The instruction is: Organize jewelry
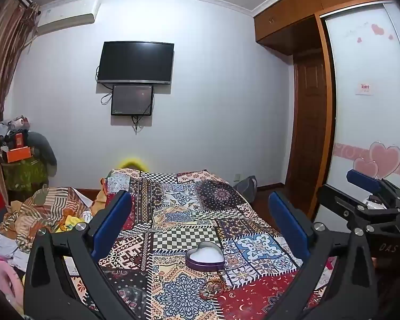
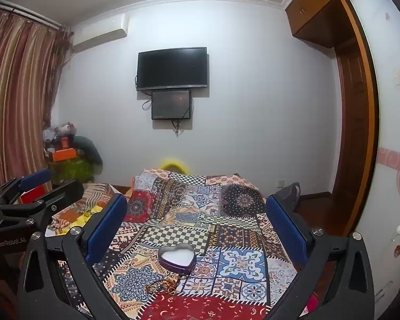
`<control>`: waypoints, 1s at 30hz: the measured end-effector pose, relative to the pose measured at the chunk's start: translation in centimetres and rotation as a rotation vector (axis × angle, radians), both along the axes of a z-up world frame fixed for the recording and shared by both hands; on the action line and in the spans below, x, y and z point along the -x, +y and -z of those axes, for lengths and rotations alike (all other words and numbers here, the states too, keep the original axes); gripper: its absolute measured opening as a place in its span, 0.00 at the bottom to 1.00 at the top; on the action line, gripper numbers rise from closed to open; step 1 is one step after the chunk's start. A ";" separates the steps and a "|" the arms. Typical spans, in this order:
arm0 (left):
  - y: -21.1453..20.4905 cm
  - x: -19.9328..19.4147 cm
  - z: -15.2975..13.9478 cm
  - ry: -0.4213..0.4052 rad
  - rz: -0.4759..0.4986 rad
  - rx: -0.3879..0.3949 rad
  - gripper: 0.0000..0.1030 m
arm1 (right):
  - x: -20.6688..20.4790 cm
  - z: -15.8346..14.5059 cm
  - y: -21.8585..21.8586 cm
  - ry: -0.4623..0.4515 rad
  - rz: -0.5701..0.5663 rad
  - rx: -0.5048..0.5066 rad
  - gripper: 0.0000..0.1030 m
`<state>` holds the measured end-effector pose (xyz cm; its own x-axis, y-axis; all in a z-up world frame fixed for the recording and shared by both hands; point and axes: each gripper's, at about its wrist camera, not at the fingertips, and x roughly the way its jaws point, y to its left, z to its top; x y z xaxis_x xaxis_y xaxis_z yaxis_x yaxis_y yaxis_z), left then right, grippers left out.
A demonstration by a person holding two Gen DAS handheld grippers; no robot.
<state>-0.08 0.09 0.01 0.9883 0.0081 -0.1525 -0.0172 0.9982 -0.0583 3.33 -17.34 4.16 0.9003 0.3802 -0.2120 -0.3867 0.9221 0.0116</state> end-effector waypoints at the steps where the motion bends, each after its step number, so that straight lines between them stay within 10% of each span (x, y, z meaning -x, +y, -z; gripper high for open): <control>1: 0.0 0.0 0.0 0.001 -0.003 -0.003 1.00 | 0.0 0.0 0.0 -0.009 -0.002 -0.002 1.00; 30: 0.2 -0.8 0.2 0.035 -0.009 0.003 1.00 | -0.3 0.4 -0.1 0.022 -0.010 0.008 1.00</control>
